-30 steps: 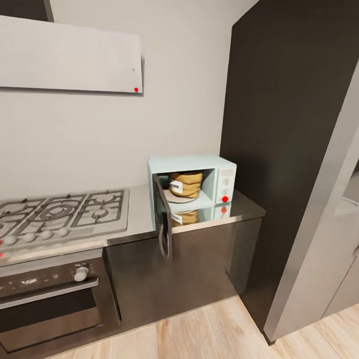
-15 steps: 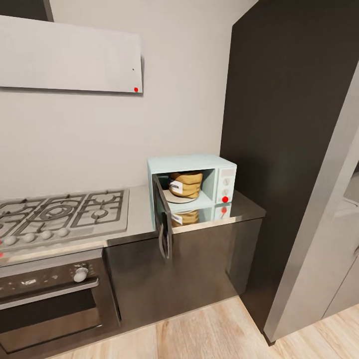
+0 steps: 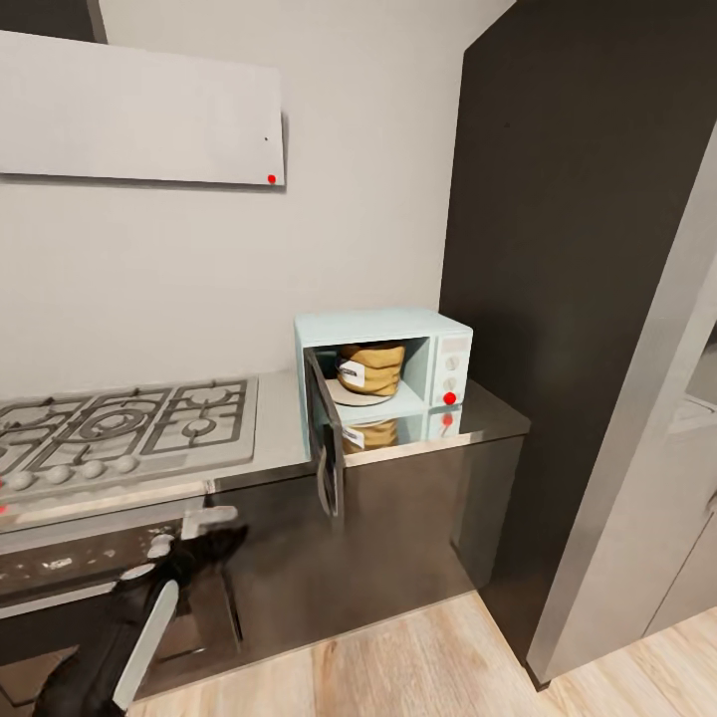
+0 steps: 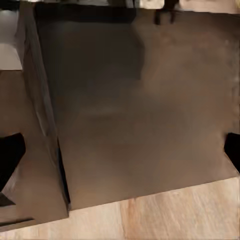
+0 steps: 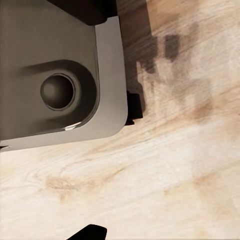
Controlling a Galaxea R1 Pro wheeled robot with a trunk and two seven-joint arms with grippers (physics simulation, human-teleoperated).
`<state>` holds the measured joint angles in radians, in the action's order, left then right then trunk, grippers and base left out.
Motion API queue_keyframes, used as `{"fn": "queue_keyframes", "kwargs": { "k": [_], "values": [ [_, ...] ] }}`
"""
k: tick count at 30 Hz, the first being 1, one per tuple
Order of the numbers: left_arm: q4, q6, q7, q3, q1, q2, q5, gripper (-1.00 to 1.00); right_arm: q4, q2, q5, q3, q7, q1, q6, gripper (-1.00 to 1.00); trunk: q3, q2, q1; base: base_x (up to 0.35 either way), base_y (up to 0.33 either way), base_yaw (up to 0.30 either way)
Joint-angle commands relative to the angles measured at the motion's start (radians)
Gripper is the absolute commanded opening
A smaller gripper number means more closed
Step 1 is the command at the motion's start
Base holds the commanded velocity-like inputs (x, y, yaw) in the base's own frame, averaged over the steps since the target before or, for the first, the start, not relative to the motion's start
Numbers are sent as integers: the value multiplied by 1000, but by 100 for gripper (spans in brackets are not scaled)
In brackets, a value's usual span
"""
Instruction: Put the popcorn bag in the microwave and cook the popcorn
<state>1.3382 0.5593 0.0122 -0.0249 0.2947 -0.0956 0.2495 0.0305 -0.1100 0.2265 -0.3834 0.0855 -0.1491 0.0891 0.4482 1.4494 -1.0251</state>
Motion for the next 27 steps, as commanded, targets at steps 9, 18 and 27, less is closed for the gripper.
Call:
{"fn": "queue_keyframes", "kwargs": {
  "k": [9, 18, 27],
  "values": [
    [12, 17, -136, 8, 134, 74, 47, 100, 3, -1, 10, -8, 2, -1, 7, 100, 1, 1, 0, 0, 0, 0],
    [-33, -99, -173, 181, 136, 146, -14, 100, 3, 1, 12, -6, 2, -1, 7, 100, 1, 1, 0, 0, 0, 0],
    [-12, -105, -175, 185, 136, 167, -16, 100, 3, 2, 2, -9, 0, -1, 36, 100, 1, 1, 0, 0, 0, -98]
  ]
}}
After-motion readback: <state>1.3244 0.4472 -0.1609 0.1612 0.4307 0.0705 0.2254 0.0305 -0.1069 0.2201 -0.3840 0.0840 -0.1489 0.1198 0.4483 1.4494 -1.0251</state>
